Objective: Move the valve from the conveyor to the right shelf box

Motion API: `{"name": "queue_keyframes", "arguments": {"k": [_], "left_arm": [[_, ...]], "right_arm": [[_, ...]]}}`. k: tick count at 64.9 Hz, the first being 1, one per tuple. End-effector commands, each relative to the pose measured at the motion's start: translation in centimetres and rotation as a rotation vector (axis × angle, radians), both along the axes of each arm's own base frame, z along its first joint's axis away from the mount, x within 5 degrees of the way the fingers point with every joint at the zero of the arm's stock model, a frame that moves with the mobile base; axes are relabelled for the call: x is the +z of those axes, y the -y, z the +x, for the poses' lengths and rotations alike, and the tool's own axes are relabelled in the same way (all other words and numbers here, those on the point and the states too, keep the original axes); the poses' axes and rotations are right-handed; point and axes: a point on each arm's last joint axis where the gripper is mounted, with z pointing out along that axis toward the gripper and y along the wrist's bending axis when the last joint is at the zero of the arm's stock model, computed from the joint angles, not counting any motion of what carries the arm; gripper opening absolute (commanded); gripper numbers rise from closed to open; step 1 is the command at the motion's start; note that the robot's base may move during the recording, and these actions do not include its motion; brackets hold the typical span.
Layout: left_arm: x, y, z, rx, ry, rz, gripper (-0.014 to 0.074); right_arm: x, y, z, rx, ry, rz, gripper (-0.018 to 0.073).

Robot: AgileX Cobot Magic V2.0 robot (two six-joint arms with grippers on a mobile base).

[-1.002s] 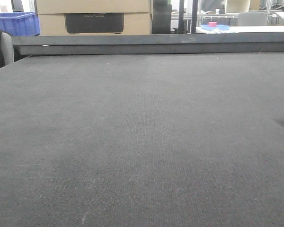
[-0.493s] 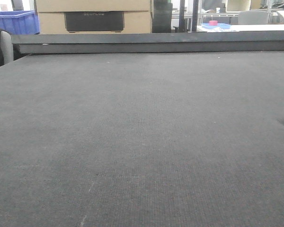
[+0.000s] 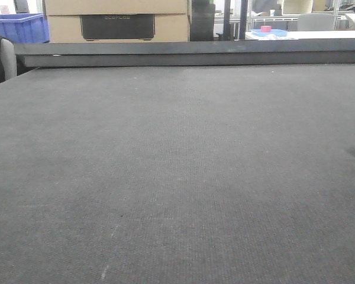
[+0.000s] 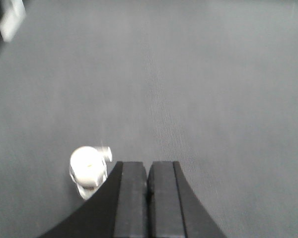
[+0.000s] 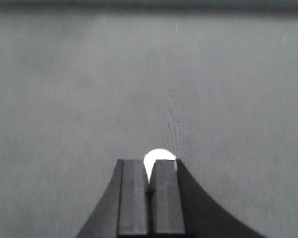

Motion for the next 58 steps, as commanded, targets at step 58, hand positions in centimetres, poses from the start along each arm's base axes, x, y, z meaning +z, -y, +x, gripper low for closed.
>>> {"name": "queue_keyframes", "arguments": {"k": [58], "left_arm": [[-3.5,-0.7,10.4,0.114,-0.464,-0.091,-0.0111]], "right_arm": [[-6.9,0.7,16.3,0.016,-0.765,0.011,0.0179]]}}
